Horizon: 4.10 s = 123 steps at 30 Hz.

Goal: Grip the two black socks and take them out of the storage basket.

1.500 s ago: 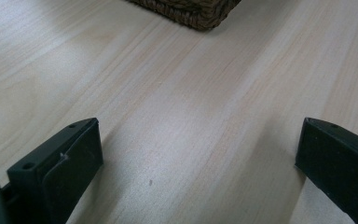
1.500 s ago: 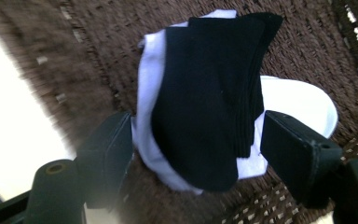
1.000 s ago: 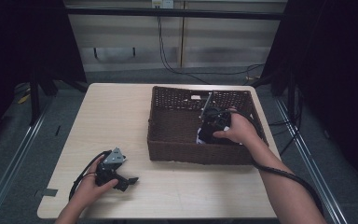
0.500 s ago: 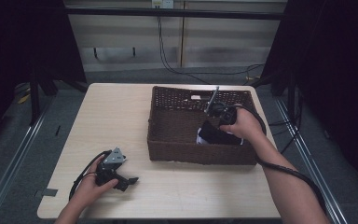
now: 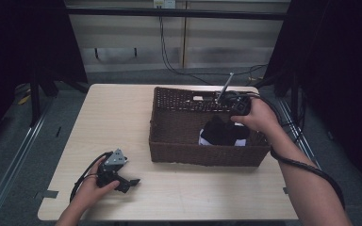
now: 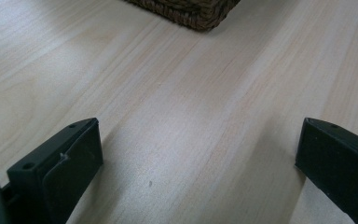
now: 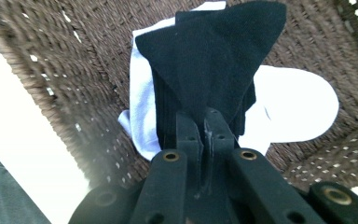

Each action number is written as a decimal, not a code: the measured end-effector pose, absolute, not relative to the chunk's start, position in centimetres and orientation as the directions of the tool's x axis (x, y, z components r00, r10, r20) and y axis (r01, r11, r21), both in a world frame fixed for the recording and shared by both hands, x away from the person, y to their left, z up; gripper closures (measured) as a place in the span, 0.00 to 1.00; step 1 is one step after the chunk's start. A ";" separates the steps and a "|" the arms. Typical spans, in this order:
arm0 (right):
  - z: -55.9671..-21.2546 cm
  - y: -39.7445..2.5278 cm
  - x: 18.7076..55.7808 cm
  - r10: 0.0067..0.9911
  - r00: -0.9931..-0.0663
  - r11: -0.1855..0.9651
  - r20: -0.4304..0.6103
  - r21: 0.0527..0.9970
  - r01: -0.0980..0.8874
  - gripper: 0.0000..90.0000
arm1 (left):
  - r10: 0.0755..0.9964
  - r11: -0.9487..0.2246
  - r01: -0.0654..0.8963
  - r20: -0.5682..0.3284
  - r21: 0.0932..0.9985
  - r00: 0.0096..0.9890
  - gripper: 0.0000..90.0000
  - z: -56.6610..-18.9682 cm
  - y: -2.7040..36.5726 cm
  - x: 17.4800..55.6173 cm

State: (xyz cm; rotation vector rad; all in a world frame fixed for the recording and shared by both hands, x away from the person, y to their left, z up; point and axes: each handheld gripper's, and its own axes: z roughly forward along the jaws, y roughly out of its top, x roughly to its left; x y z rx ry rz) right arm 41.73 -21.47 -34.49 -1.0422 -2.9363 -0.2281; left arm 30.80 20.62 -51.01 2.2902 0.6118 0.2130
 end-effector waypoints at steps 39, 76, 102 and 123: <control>-43.3 -15.4 44.0 0.603 -0.798 0.790 0.018 0.129 0.600 0.68 | 0.489 -0.609 0.364 -0.028 0.705 0.872 0.00 -51.0 20.6 30.8; -24.1 -20.3 37.3 0.550 -0.835 0.776 0.030 0.350 0.524 0.98 | 0.488 -0.610 0.364 -0.029 0.703 0.872 0.00 -51.0 20.6 30.8; -29.1 -16.3 29.8 0.345 -0.930 0.876 0.129 0.312 0.368 0.96 | 0.487 -0.611 0.364 -0.029 0.703 0.873 0.00 -51.0 20.6 30.8; -31.5 -16.2 34.7 0.438 -0.893 0.839 0.102 0.310 0.447 0.71 | 0.488 -0.611 0.364 -0.028 0.703 0.873 0.00 -51.0 20.6 30.8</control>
